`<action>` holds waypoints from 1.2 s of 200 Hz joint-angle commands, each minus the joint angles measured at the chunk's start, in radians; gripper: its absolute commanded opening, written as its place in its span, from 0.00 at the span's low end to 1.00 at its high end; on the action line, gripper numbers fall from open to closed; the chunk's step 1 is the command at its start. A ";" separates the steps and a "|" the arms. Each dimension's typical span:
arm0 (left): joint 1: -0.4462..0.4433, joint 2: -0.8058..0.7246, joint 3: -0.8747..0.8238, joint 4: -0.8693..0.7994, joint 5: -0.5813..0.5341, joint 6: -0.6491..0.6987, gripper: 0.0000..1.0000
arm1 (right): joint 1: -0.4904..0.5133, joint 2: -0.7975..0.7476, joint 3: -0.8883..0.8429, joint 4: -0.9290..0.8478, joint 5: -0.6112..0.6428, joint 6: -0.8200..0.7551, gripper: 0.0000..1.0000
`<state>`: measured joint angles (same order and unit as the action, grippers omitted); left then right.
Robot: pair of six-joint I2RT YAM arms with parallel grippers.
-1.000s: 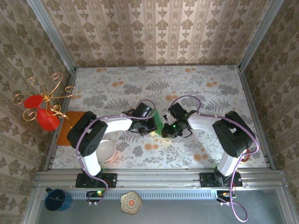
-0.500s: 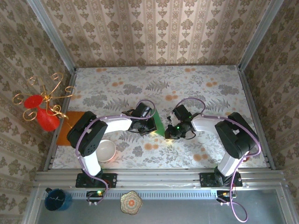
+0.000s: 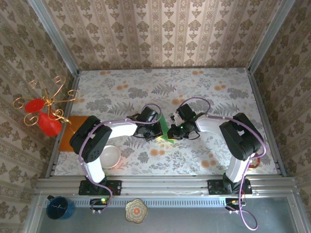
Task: Fold a paper plane with a square sheet of paper (pick it up from the middle)
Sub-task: Third fold the triangle at the center of the table.
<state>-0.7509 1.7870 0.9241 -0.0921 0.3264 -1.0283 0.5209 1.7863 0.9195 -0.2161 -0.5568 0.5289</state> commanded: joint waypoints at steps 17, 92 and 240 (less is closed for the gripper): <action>0.012 0.041 -0.021 -0.076 -0.055 -0.018 0.06 | -0.002 0.016 0.000 -0.089 0.034 -0.040 0.11; 0.015 0.052 -0.031 -0.052 -0.041 -0.008 0.06 | -0.068 -0.167 -0.206 -0.109 0.033 -0.064 0.11; 0.003 0.129 0.163 -0.090 0.043 0.326 0.06 | -0.048 -0.038 -0.029 0.035 0.056 0.037 0.07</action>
<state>-0.7464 1.8881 1.0679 -0.1402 0.3618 -0.7326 0.4656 1.7130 0.8536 -0.1570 -0.5049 0.5835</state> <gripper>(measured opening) 0.059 0.071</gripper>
